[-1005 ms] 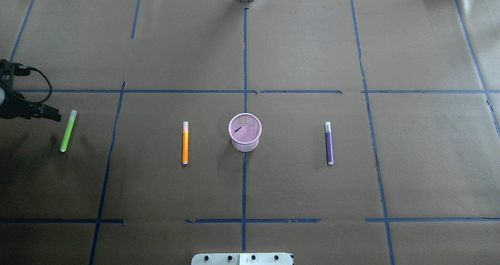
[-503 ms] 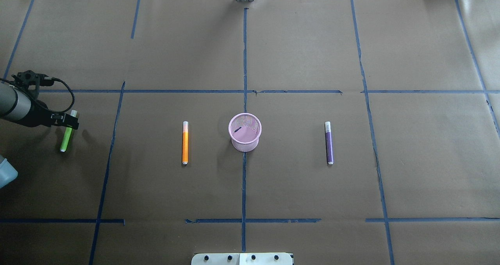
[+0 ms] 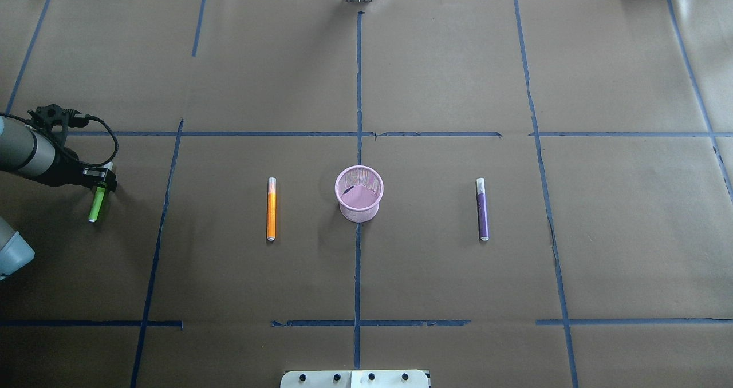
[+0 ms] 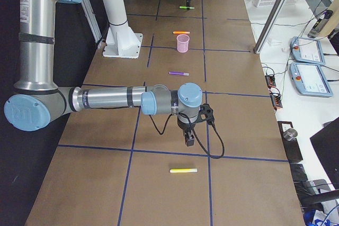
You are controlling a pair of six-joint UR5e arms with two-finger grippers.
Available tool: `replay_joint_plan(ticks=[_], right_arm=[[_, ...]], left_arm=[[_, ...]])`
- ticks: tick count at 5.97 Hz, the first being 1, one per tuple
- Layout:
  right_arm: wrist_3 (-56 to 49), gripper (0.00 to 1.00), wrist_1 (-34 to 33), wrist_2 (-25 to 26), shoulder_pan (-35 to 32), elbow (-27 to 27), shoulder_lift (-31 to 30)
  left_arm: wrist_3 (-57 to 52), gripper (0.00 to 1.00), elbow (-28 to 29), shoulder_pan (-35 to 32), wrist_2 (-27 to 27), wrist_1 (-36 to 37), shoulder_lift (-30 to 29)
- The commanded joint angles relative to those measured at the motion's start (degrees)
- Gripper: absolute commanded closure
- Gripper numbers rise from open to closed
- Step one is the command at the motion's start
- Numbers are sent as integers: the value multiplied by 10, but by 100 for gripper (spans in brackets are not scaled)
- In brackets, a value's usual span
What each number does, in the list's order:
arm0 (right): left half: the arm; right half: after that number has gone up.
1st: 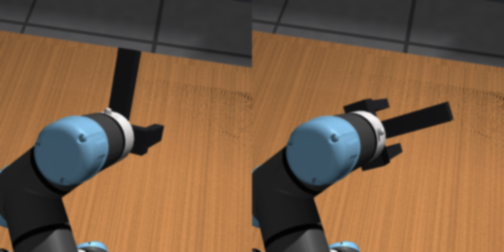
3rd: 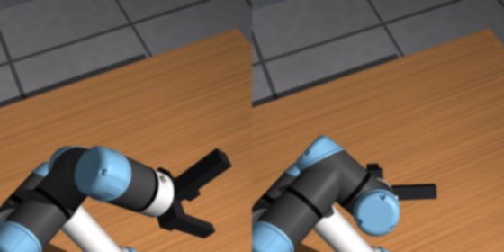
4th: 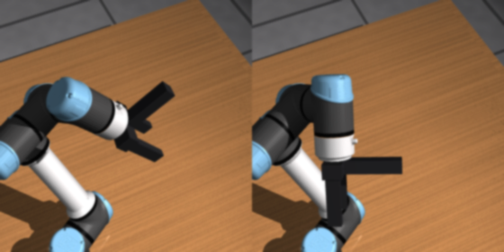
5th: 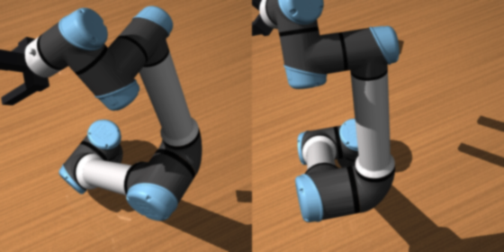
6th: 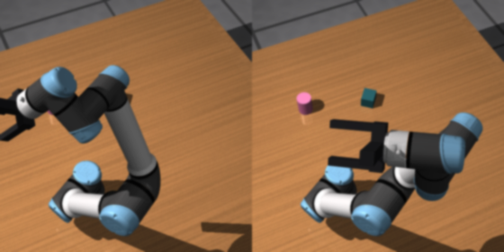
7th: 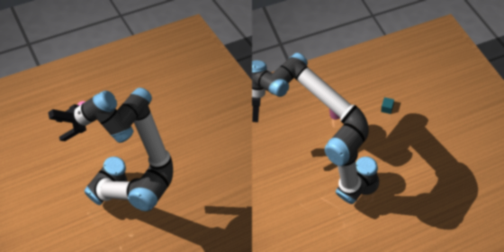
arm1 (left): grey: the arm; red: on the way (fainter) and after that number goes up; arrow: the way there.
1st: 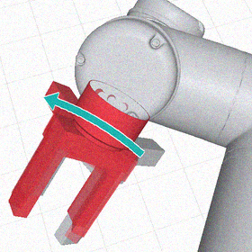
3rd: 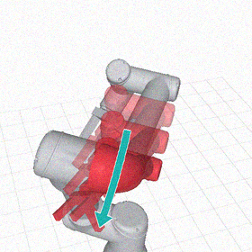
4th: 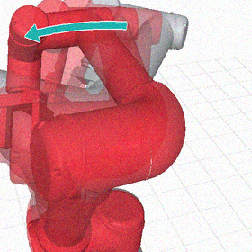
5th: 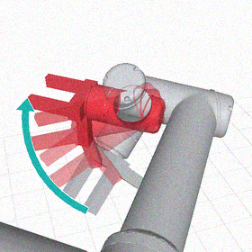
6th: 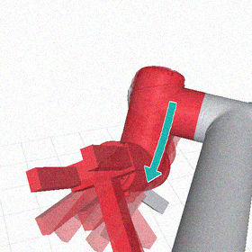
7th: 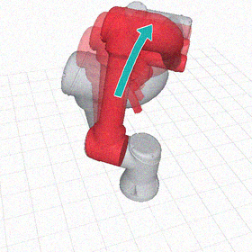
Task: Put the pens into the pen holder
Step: 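Grasp the green highlighter upright with the left gripper and lift, then carry the green highlighter with the left gripper over the pink cup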
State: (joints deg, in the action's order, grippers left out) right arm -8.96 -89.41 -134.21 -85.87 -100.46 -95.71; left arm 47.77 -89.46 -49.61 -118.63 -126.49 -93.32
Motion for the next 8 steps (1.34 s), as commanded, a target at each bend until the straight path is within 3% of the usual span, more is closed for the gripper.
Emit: replay_joint_plan(ticks=[1, 2, 4, 5, 7, 8], right_arm=[[0, 0, 0, 0, 0, 0, 0], [0, 0, -1, 0, 0, 0, 0], [1, 0, 0, -1, 0, 0, 0], [1, 0, 0, -1, 0, -1, 0], [0, 0, 0, -1, 0, 0, 0], [0, 0, 0, -1, 0, -1, -1]], left_arm=[[0, 100, -4, 0, 1, -1, -2], [-1, 100, -10, -1, 2, -1, -2], [0, 100, -43, 0, 96, 0, -22], [1, 100, -69, 0, 103, -2, -44], [5, 98, -95, 1, 141, -3, -147], [39, 97, -103, 26, 160, -4, -168]])
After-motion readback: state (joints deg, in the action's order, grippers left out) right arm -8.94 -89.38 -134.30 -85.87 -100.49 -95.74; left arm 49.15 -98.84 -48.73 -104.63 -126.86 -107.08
